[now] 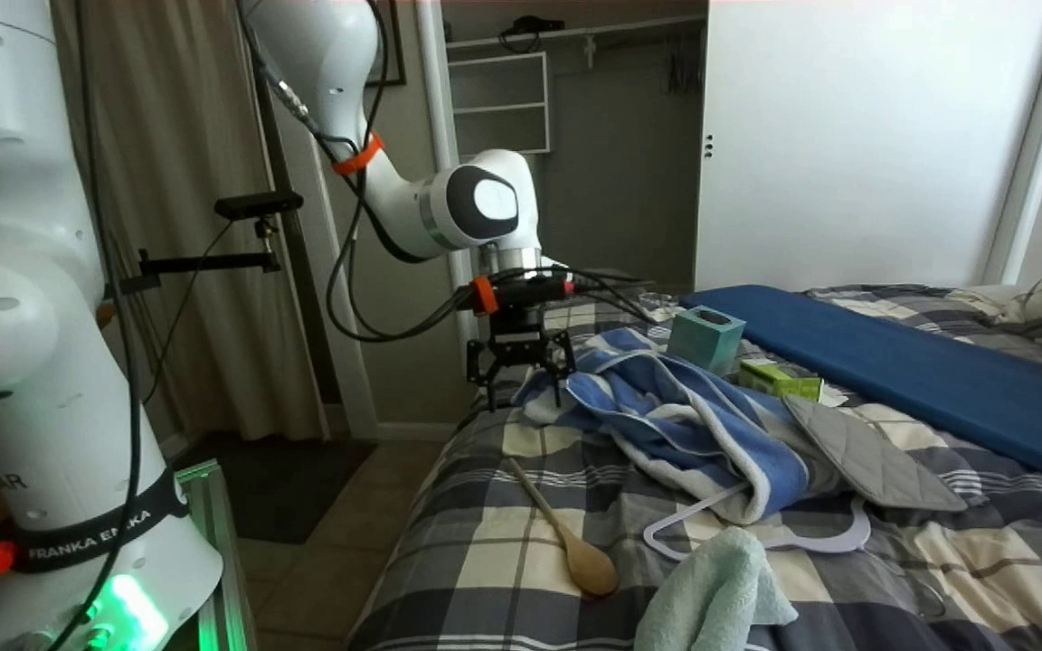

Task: Put the wooden spoon in the blue box.

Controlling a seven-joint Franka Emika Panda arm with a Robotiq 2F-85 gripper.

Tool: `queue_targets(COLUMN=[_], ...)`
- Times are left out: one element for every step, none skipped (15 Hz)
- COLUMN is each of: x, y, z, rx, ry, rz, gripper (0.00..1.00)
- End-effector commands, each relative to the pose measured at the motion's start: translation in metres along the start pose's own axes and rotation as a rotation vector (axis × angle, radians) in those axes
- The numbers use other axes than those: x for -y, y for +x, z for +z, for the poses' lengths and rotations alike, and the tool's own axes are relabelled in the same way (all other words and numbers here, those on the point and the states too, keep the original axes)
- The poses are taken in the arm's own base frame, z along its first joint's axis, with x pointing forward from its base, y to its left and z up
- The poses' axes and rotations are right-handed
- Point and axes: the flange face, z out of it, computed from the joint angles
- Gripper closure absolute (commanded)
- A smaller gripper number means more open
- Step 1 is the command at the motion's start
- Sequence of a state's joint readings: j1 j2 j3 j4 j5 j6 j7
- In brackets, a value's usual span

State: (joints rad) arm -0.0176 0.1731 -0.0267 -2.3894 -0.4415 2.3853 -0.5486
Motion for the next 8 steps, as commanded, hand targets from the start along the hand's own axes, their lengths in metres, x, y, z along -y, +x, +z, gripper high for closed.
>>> queue_targets(x=[-0.011, -0.013, -0.016, -0.018, -0.022, -0.024, -0.011, -0.014], y=[0.009, 0.011, 0.012, 0.013, 0.015, 0.016, 0.011, 0.013], z=[0.039, 0.049, 0.059, 0.069, 0.077, 0.084, 0.069, 0.076], rx=[0.010, 0.016, 0.023, 0.030, 0.035, 0.036, 0.036, 0.041], ry=[0.026, 0.034, 0.038, 0.049, 0.048, 0.057, 0.066, 0.074], rz=[-0.030, -0.031, -0.035, -0.053, -0.067, -0.082, -0.041, -0.051], gripper=[0.00, 0.00, 0.00, 0.00, 0.00, 0.00, 0.00, 0.00])
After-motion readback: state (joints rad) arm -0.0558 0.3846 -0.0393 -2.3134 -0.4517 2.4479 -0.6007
